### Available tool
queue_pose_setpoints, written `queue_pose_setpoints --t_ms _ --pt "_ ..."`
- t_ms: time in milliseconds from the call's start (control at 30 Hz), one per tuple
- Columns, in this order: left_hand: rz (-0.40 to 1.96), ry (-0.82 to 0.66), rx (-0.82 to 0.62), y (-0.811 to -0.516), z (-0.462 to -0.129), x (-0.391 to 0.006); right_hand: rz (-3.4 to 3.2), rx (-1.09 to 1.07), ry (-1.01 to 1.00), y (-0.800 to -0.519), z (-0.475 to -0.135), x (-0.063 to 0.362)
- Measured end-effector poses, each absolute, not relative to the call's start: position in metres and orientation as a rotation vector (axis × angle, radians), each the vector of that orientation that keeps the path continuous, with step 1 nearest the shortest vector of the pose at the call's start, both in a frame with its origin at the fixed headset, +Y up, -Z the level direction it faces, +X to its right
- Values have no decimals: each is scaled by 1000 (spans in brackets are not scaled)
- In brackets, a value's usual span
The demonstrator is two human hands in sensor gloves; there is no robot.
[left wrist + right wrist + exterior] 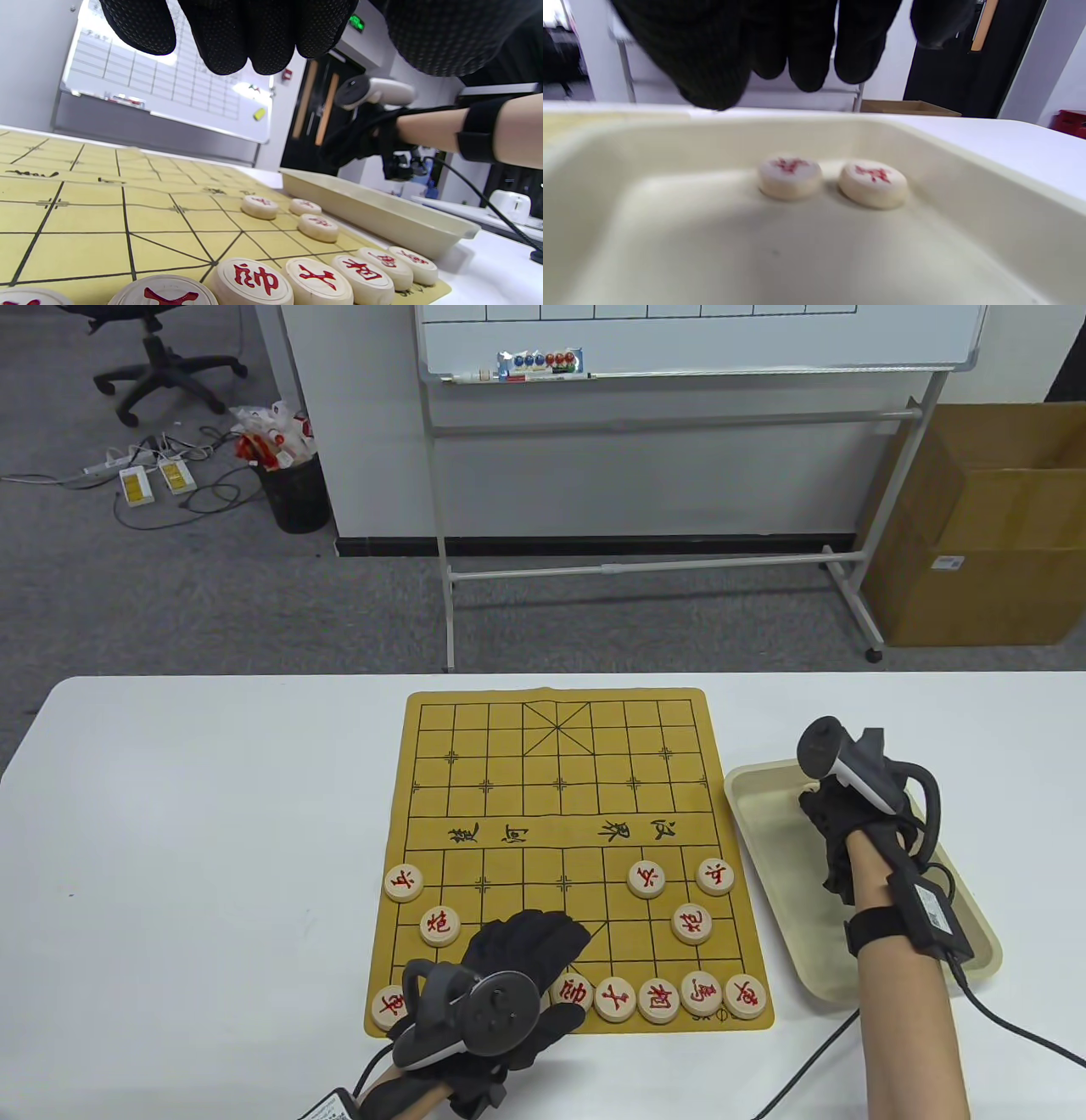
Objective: Set up Chinese chess pieces
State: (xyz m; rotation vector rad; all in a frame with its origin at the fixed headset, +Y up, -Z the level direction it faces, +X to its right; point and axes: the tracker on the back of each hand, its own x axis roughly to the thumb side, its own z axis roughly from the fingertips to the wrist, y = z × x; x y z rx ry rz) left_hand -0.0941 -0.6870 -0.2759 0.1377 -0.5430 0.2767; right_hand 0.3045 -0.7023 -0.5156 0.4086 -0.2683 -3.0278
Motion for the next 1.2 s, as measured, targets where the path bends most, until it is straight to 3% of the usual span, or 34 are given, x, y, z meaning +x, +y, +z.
queue_pose_setpoints --t_ms 100,267,367,867,1033,1200 --pt "283 -550 130 -687 -276 -93 -2962 429 -363 -721 -529 301" --pt "286 -564 117 -688 -275 -92 -2829 418 -359 -743 -538 296" --pt "282 -564 120 -688 -274 -91 -2815 375 -224 -746 -535 295" --pt "281 -551 123 -687 -275 -91 -2865 353 -210 -749 -530 296" --pt "284 -542 143 -683 -275 -93 -2901 315 -68 -732 -515 293" --pt "307 -546 169 -681 -273 -95 -2967 111 192 -680 -487 254"
